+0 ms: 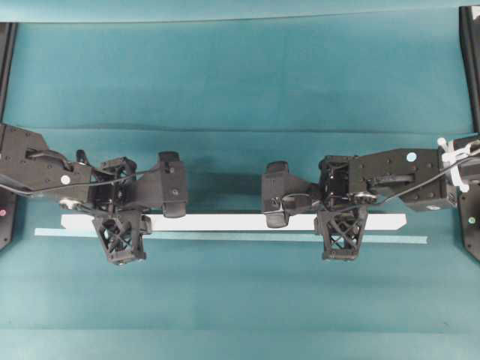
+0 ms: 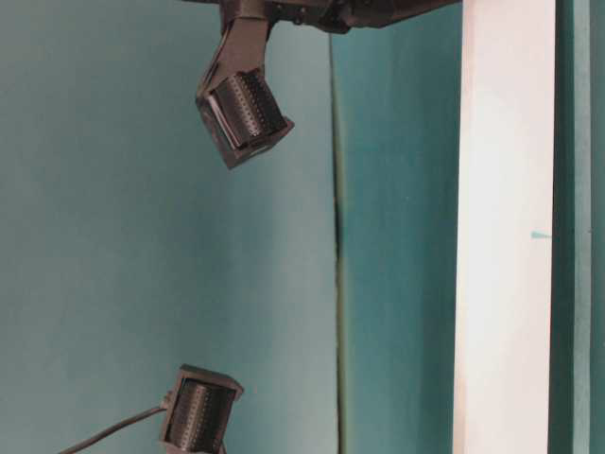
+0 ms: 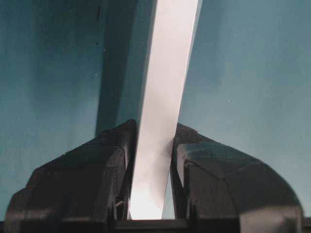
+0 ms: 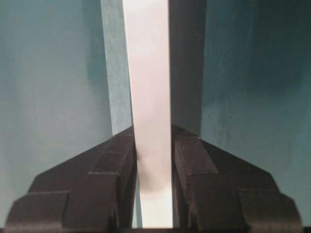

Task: Lift a wooden board with both hands.
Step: 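Set the board down on the table with both grippers, then open both grippers and raise them off the board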

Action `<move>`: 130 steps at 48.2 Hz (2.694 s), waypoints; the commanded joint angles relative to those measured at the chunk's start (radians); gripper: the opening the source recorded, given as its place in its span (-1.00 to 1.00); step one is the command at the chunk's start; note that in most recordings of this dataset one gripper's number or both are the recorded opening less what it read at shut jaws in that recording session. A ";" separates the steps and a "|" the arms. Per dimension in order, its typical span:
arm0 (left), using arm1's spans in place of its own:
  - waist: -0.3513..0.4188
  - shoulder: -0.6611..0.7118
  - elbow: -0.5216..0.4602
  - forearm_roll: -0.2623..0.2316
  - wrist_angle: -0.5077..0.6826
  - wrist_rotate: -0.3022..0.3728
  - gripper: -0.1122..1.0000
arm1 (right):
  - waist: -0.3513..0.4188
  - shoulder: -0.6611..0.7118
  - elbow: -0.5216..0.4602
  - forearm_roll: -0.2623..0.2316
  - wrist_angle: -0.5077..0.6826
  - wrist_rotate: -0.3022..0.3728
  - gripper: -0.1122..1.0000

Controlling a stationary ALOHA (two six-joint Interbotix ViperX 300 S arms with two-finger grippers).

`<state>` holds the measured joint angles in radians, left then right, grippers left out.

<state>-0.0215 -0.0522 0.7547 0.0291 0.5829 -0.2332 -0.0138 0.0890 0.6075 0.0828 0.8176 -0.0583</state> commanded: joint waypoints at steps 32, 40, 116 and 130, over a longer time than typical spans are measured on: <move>0.003 0.014 0.058 -0.002 -0.156 -0.008 -0.47 | 0.014 0.023 0.037 0.006 -0.028 0.014 -0.41; 0.003 0.014 0.067 0.000 -0.166 0.014 -0.47 | 0.014 0.023 0.037 0.006 -0.046 0.046 -0.41; 0.017 -0.005 0.061 -0.002 -0.144 0.092 0.96 | 0.014 0.017 0.043 -0.002 -0.063 0.192 0.79; 0.017 -0.080 0.028 -0.002 -0.091 0.127 0.97 | -0.011 -0.054 0.034 -0.048 -0.064 0.190 0.81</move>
<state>-0.0031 -0.0874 0.8115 0.0276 0.4709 -0.1104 -0.0092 0.0660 0.6519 0.0476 0.7578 0.1243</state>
